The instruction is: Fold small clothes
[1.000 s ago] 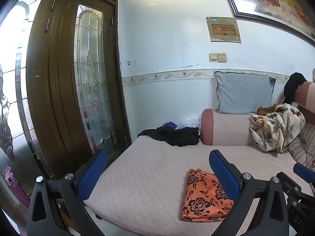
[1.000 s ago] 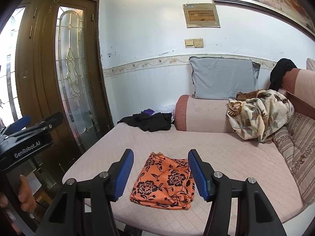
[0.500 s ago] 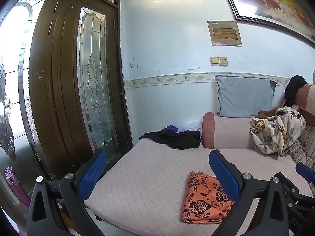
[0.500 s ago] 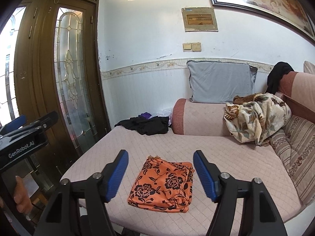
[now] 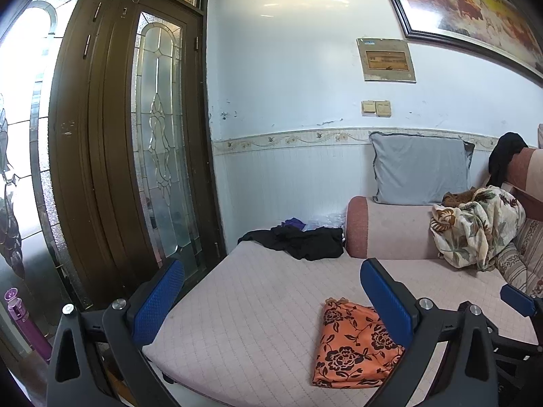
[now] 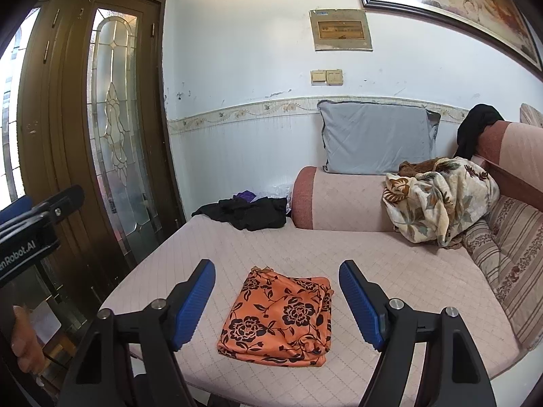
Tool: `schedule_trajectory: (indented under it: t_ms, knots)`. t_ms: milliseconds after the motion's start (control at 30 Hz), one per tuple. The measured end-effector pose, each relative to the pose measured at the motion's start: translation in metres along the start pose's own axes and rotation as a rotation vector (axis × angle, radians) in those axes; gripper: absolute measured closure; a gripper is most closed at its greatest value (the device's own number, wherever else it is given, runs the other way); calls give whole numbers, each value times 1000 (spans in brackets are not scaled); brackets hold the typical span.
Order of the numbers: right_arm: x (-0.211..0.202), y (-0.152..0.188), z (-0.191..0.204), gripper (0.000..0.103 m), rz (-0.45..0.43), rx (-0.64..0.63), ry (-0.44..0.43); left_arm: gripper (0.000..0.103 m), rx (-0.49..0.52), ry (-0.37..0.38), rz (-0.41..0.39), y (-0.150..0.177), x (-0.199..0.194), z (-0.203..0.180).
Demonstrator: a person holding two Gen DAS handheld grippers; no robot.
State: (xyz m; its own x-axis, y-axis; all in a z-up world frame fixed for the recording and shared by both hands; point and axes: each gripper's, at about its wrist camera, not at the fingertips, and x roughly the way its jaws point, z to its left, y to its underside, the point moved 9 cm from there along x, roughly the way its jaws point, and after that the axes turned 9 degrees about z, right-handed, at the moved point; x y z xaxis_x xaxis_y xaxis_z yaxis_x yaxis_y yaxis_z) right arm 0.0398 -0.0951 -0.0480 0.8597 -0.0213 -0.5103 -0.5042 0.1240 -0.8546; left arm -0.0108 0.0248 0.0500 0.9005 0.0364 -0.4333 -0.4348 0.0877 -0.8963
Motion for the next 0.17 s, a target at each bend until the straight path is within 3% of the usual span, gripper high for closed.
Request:
schedule_trajectory:
  t_ms: [167]
  knots:
    - [14,2,-4,24,23,10,-3,0,17,20,-14,0,8,-8]
